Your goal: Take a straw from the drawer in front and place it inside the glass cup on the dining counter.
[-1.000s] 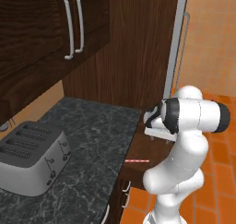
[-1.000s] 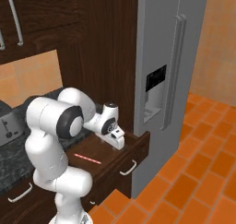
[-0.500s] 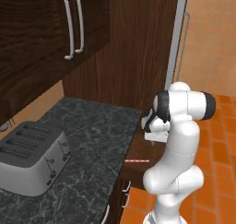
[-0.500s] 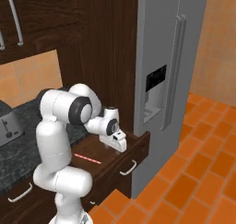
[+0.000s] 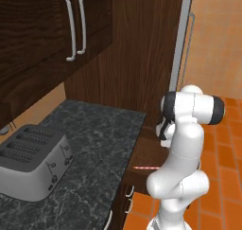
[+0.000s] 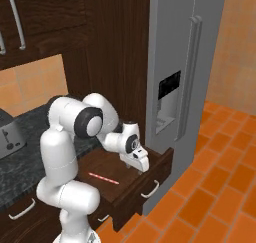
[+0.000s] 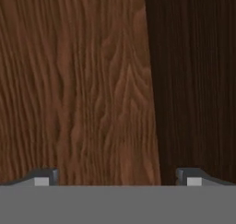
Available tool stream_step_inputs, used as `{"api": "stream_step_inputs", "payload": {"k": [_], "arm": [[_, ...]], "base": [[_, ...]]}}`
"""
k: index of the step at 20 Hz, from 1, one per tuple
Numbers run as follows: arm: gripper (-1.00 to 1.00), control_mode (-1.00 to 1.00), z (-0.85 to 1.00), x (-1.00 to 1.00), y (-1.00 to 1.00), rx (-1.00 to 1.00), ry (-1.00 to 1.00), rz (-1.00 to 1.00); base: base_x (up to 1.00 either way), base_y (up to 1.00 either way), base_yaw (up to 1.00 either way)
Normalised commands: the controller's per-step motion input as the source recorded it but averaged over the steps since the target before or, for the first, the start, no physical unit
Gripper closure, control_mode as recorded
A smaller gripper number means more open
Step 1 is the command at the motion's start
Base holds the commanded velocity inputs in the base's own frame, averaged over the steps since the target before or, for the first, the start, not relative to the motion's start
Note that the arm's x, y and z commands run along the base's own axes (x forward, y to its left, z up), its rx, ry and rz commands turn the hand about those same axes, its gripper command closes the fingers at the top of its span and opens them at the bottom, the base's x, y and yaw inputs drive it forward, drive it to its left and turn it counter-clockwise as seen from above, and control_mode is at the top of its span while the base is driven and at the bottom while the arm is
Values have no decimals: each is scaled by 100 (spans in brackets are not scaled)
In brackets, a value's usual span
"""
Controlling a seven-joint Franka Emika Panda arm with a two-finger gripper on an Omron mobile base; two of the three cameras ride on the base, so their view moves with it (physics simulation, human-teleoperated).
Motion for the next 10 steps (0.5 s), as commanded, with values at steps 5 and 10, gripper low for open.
{"api": "stream_step_inputs", "payload": {"k": [5,10], "arm": [[-100,-100,0,-62,-100,-5,-7,0],[-100,-100,10,-50,-82,-1,-11,0]], "base": [[0,0,0],[0,0,0]]}}
